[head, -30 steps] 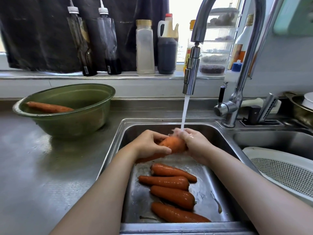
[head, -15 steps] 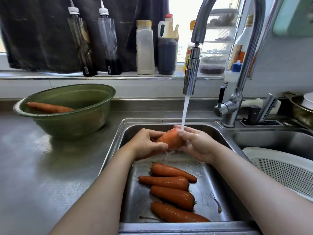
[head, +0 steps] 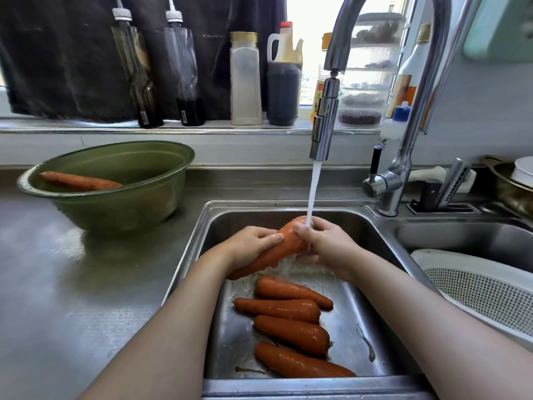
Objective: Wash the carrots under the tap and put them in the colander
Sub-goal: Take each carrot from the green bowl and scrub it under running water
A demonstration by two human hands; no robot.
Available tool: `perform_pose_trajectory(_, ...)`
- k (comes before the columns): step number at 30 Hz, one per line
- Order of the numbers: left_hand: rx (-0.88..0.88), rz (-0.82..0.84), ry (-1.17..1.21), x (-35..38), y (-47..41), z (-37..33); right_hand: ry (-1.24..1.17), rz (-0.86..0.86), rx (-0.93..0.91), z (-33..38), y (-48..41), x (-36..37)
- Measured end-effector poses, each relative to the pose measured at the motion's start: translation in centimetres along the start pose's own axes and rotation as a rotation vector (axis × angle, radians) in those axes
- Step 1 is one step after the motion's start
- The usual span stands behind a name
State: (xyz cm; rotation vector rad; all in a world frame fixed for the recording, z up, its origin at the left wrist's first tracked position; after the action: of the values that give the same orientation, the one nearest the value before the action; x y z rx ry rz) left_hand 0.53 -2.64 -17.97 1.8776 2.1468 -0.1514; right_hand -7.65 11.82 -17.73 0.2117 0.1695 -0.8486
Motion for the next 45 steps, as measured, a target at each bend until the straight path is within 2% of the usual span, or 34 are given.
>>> perform_pose_trajectory(5, -0.027, -0.016, 0.029, -0.5, 0.0, 0.1, -0.082, 0.005, 0.053, -0.3, -0.6, -0.4)
perform_pose_trajectory(12, -0.090, 0.011, 0.072, 0.1, -0.2, 0.6, -0.245, 0.237, 0.004, 0.3, 0.4, 0.5)
perform_pose_trajectory(14, -0.109, 0.024, 0.068, 0.5, 0.0, 0.5, -0.208, 0.181, 0.003, 0.4, 0.4, 0.7)
perform_pose_trajectory(18, -0.113, 0.065, 0.050, 1.3, -0.1, 0.6, 0.146, 0.003, -0.021, 0.9, 0.1, 0.7)
perform_pose_trajectory(20, -0.113, 0.035, 0.043, 1.0, -0.2, 0.5, 0.129, -0.011, -0.007, 0.9, -0.2, 0.5)
perform_pose_trajectory(23, -0.083, 0.006, 0.058, 0.7, -0.1, -0.1, 0.049, 0.078, -0.018, 0.8, -0.4, 0.2)
perform_pose_trajectory(26, -0.071, -0.012, 0.039, 0.6, -0.1, -0.2, 0.165, 0.151, -0.056, 0.6, 0.1, 0.0)
perform_pose_trajectory(28, -0.070, 0.001, -0.004, 0.8, -0.3, -0.1, 0.265, 0.025, -0.071, 0.7, 0.1, -0.6)
perform_pose_trajectory(31, -0.056, 0.054, -0.080, 1.4, -0.3, -0.8, 0.215, -0.234, -0.023, 0.9, -0.2, -2.5)
perform_pose_trajectory(34, -0.008, -0.004, -0.127, 1.3, -0.6, -1.7, 0.125, -0.173, -0.031, 1.2, -0.3, -2.6)
perform_pose_trajectory(38, 0.084, -0.025, -0.183, 0.8, -0.8, -1.8, 0.263, 0.011, -0.081, 1.0, 0.0, -1.5)
perform_pose_trajectory(40, 0.099, -0.009, -0.206, 0.9, -0.7, -1.7, 0.336, -0.036, -0.094, 1.2, 0.1, -1.3)
perform_pose_trajectory(43, 0.109, 0.003, -0.246, 1.5, -0.9, -2.1, 0.376, -0.225, -0.118, 1.9, -0.3, -1.9)
perform_pose_trajectory(45, 0.105, 0.007, -0.278, 1.8, -1.1, -2.3, 0.424, -0.256, -0.123, 2.2, -0.3, -2.3)
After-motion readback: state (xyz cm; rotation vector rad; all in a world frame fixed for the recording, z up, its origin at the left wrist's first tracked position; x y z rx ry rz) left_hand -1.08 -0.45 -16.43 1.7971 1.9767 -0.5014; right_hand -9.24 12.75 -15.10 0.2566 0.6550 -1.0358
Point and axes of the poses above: each hand's wrist, its own y-axis away from the middle knuckle, its own x-axis out of the palm, z = x × y, the point moved 8 cm from there along -y, towards the middle knuckle, and after that the axes turned 11 degrees about y, right-handed, at the moved point
